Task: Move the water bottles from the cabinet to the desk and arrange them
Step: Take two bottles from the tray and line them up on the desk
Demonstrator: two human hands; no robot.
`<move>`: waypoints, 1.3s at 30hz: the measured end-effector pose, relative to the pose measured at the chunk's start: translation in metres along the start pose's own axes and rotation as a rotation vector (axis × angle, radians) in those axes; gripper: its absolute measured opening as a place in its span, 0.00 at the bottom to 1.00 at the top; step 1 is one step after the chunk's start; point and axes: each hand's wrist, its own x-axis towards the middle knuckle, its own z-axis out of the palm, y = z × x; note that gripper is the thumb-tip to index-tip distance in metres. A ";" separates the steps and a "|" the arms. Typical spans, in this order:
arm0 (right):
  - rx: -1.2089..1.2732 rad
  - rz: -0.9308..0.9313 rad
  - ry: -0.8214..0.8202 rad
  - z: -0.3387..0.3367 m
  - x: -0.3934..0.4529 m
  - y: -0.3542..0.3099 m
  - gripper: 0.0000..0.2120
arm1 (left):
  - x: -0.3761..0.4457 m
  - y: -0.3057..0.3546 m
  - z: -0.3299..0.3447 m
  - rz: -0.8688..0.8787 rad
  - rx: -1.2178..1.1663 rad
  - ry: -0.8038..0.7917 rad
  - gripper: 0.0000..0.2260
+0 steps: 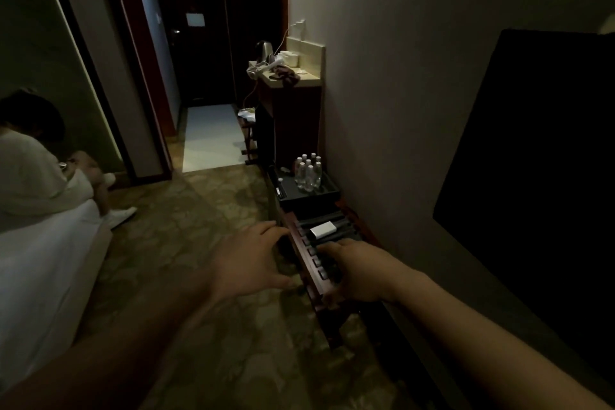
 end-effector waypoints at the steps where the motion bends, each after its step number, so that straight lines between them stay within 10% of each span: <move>1: -0.002 -0.006 -0.006 -0.001 0.024 -0.001 0.46 | 0.015 -0.017 0.000 -0.008 -0.001 0.012 0.42; 19: 0.071 0.254 0.125 -0.081 0.406 0.012 0.39 | 0.368 -0.288 -0.045 0.185 0.107 -0.033 0.43; 39: 0.099 0.375 0.095 -0.149 0.746 0.273 0.46 | 0.813 -0.362 0.002 0.191 0.252 -0.084 0.39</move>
